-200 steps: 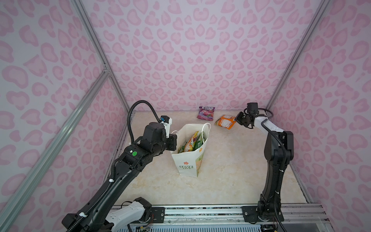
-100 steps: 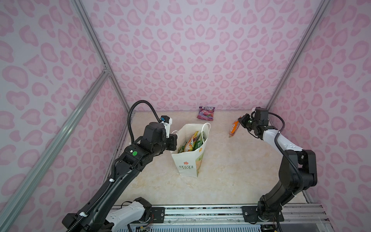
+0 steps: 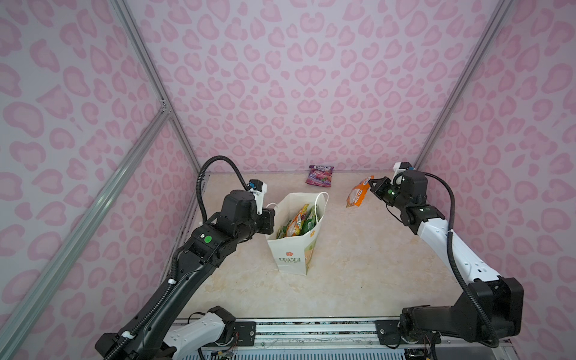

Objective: Place the snacks into the paper bag
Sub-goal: Pick up the snack from the top-center of the table, then place the snack in the paper bag.

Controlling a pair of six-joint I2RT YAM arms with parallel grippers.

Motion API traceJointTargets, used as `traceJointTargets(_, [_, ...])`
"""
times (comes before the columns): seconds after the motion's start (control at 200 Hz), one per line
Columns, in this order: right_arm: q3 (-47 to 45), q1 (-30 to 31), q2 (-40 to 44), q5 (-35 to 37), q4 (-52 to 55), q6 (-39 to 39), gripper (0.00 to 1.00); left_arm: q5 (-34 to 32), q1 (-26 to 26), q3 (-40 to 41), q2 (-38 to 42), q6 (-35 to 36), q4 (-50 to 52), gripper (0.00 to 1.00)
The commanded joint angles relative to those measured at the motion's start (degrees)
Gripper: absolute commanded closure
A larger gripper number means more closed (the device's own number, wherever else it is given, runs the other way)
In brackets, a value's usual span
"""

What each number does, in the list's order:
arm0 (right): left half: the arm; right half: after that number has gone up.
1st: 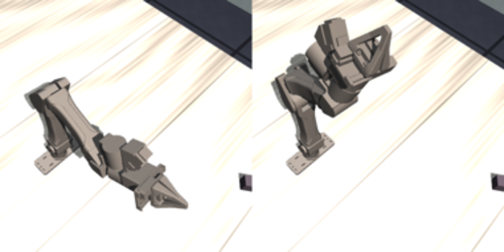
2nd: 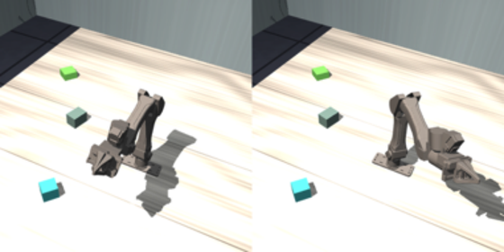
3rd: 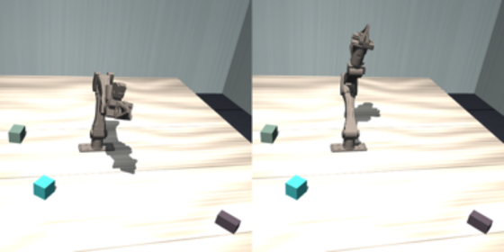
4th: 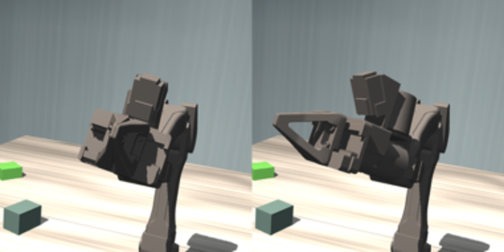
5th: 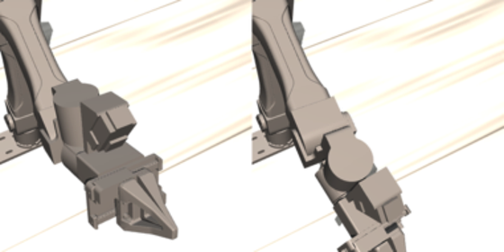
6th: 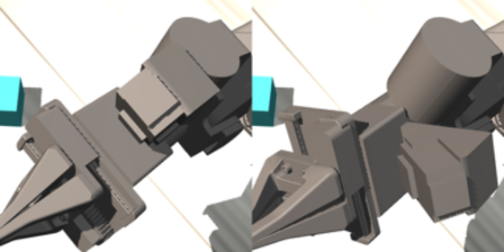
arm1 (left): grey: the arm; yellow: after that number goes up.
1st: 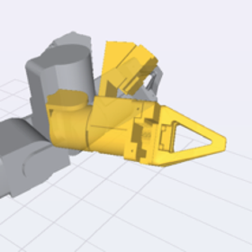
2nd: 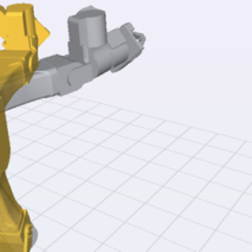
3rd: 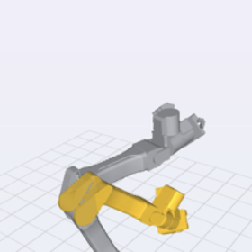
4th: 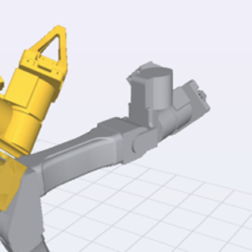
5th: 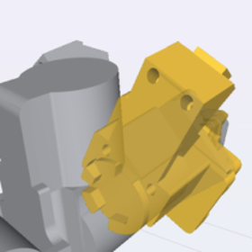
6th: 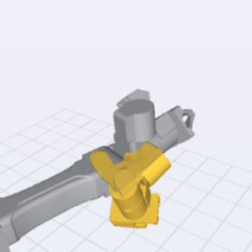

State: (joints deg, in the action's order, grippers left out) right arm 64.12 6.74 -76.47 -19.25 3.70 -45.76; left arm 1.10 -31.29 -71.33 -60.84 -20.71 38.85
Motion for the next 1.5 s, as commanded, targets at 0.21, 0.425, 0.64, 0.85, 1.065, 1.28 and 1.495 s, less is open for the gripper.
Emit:
traceJointTargets(0.21, [9.28, 6.57, 6.45, 5.21, 5.92, 3.71, 1.00, 0.29, 0.09, 0.06, 0.98, 0.66, -1.36, 0.95])
traceJointTargets(0.425, [14.73, 13.24, 8.52, 9.66, 7.55, 5.27, 1.00, 0.82, 0.09, 0.14, 0.92, 0.47, -1.42, 0.95])
traceJointTargets(0.64, [24.16, 21.64, 5.84, 13.11, 9.34, 8.30, 1.00, 1.07, 0.09, 0.18, 0.81, 0.36, -1.55, 0.95])
traceJointTargets(0.85, [32.83, 29.25, 1.25, 15.02, 10.96, 11.49, 1.00, 0.83, 0.09, 0.18, 0.90, 0.49, -1.51, 0.95])
traceJointTargets(1.065, [39.48, 34.86, -3.93, 15.03, 12.39, 13.59, 1.00, 0.76, 0.09, 0.14, 1.07, 0.51, -1.50, 0.95])
traceJointTargets(1.28, [43.15, 39.56, -8.56, 13.18, 13.36, 14.36, 1.00, 0.87, 0.09, 0.14, 1.47, 0.57, -1.46, 0.95])
traceJointTargets(1.495, [38.36, 41.77, -9.02, 12.28, 11.03, 12.38, 1.00, 0.64, 0.09, 0.23, 1.64, 0.67, -1.46, 0.95])
